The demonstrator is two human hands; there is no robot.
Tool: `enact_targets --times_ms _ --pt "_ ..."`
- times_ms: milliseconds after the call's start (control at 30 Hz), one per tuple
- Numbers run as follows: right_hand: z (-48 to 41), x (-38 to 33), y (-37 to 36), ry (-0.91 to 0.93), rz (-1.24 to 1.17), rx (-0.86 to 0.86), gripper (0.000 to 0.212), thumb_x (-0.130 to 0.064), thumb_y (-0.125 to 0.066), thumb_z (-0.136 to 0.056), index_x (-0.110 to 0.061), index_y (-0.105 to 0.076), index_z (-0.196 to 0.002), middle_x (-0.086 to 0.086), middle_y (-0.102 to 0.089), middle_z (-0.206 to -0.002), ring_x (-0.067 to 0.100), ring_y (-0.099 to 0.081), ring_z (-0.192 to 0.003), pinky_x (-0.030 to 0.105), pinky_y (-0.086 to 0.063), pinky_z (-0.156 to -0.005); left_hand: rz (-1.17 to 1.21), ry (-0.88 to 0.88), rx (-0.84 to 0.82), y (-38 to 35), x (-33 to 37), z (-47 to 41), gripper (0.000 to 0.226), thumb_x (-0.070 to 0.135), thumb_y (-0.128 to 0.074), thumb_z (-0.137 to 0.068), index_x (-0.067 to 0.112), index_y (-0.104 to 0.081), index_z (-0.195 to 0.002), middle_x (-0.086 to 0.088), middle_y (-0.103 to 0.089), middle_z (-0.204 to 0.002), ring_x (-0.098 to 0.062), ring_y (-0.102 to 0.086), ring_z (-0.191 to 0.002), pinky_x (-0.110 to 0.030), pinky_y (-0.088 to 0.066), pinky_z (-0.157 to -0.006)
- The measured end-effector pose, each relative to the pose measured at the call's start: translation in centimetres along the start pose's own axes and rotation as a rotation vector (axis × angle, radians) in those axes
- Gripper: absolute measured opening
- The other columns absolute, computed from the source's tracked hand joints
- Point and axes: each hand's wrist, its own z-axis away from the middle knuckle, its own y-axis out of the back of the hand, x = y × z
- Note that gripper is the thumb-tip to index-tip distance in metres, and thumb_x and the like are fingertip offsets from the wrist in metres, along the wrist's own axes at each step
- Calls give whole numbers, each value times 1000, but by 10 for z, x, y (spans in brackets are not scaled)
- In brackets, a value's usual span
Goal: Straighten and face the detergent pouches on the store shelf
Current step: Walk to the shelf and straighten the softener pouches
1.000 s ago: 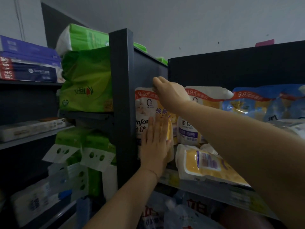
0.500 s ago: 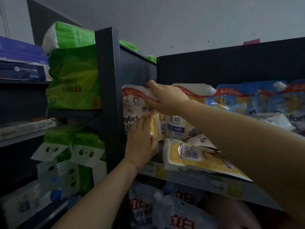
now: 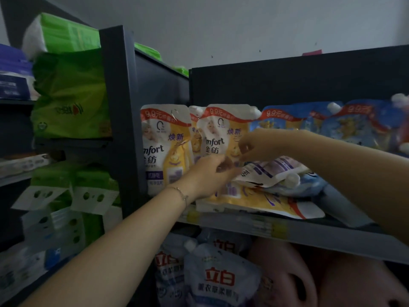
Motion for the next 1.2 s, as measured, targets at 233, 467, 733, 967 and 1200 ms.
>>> enact_targets --times_ms 233,467,733,967,1200 --pt "31 32 -2 -88 -32 32 15 -40 -54 -95 -25 -58 -94 -7 -55 -87 7 -54 -77 25 -42 -69 -286 -153 -144 -16 27 -4 24 41 -65 -88 24 -68 -104 5 -63 -106 -13 -59 -98 -33 -50 -84" --pt "54 51 9 -100 -95 118 8 -37 -55 -95 -29 -53 -92 -12 -50 -84 9 -52 -77 25 -37 -68 -151 -142 114 -17 21 -18 19 30 -61 -92 18 -63 -78 6 -60 -75 -16 -58 -77 -28 -42 -65" --pt "87 71 22 -121 -261 104 15 -17 -59 -89 -26 -61 -101 -7 -57 -92 9 -55 -81 23 -42 -70 -66 -30 384 -15 25 -34 46 29 -56 -96 19 -36 -55 5 -39 -52 -8 -38 -49 -22 -24 -48" --pt "78 59 9 -137 -48 240 35 -56 -64 -82 -34 -59 -110 -8 -62 -100 14 -60 -85 37 -55 -76 -93 -117 541 -14 40 -47 34 28 -58 -94 14 -54 -64 5 -49 -56 -11 -48 -55 -28 -39 -52" --pt "52 38 6 -71 32 531 33 -49 -48 -96 -25 -69 -102 -3 -67 -96 19 -60 -81 33 -48 -65 -60 -160 552 -12 50 -47 31 37 -57 -94 16 -64 -72 4 -62 -66 -12 -59 -64 -39 -53 -61"
